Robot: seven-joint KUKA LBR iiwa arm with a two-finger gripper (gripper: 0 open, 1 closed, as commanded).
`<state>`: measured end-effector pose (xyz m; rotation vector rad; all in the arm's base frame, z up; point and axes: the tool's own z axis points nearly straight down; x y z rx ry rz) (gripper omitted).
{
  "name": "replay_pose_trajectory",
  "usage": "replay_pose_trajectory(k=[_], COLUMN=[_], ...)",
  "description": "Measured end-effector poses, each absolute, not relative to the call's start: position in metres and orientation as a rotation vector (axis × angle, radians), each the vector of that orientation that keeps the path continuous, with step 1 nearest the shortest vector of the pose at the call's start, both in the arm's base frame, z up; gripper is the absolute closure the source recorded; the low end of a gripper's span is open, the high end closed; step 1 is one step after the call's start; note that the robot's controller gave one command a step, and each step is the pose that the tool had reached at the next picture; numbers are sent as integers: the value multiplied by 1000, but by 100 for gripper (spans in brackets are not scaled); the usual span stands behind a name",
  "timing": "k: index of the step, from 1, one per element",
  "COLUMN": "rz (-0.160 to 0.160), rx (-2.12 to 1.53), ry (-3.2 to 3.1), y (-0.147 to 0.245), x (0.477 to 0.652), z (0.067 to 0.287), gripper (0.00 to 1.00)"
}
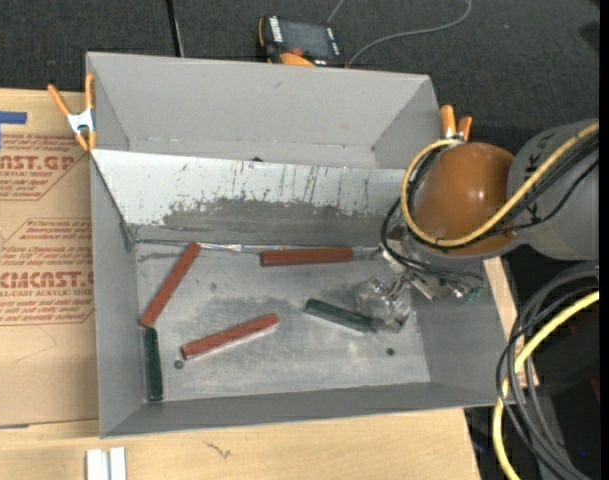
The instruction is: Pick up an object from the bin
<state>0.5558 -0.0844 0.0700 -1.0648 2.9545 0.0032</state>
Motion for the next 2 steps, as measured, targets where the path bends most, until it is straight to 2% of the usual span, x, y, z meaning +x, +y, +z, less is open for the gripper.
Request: replay_pose_trajectory(k=[1, 2], rz=[3, 2], rx=[-864, -863], ry=[3016, 3018], y=[-67, -68], x=[569, 568], z=[70, 70], gripper=[100, 0])
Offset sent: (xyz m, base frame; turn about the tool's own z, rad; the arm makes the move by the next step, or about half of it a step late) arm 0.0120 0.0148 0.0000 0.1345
